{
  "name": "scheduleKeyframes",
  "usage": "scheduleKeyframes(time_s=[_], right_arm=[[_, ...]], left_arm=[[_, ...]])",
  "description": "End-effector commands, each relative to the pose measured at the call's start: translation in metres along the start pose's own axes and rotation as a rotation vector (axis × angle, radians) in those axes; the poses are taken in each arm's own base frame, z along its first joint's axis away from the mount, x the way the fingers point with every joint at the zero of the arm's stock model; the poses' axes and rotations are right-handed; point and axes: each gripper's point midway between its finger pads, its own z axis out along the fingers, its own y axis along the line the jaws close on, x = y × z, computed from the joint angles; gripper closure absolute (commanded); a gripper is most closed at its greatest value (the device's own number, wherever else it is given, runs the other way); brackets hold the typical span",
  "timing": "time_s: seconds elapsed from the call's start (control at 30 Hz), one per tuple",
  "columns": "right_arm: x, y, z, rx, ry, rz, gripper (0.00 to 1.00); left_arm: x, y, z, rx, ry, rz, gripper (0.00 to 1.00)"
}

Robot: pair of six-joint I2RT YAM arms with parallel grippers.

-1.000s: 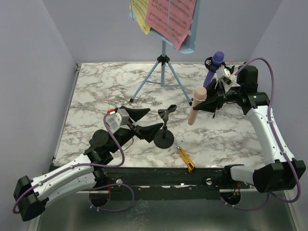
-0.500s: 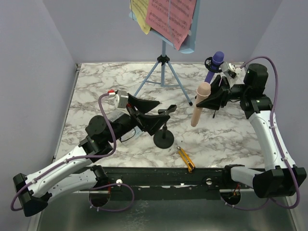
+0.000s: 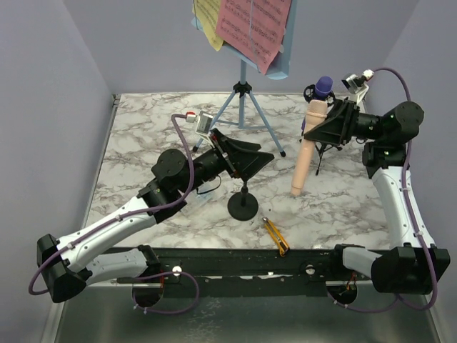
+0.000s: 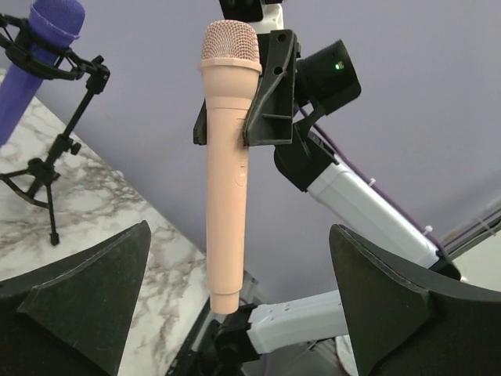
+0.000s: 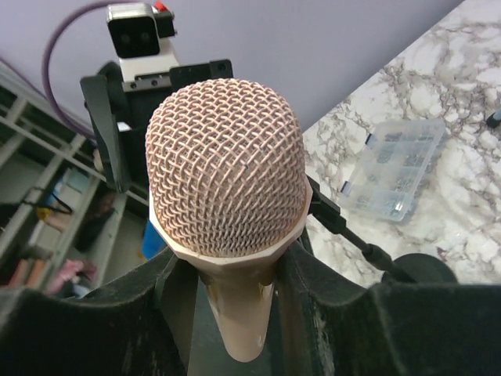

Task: Pack up the instrument practice props
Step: Place the microphone at the center of the board.

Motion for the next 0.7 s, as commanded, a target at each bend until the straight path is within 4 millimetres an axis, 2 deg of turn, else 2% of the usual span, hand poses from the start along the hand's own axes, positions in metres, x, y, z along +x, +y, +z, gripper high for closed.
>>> scheduleKeyframes(time_s=[0.0,0.2,0.67], right_arm=[[-0.014,0.009,-0.003,0.014,-0.087,0.189,1.00],[-0.013,0.009,-0.004,0.018,-0.091,0.209,1.00],[-0.011,0.004,-0.004,0.020,-0.093,0.224,1.00]], left_arm=[[-0.008,-0.003,0.017,-0.012,-0.038,-0.180,0.04],[-0.003,0.007,0.032,-0.033,-0.048,-0.240,0.05],[0.013,0.007,0.050,0.009,0.009,-0.324,0.08]])
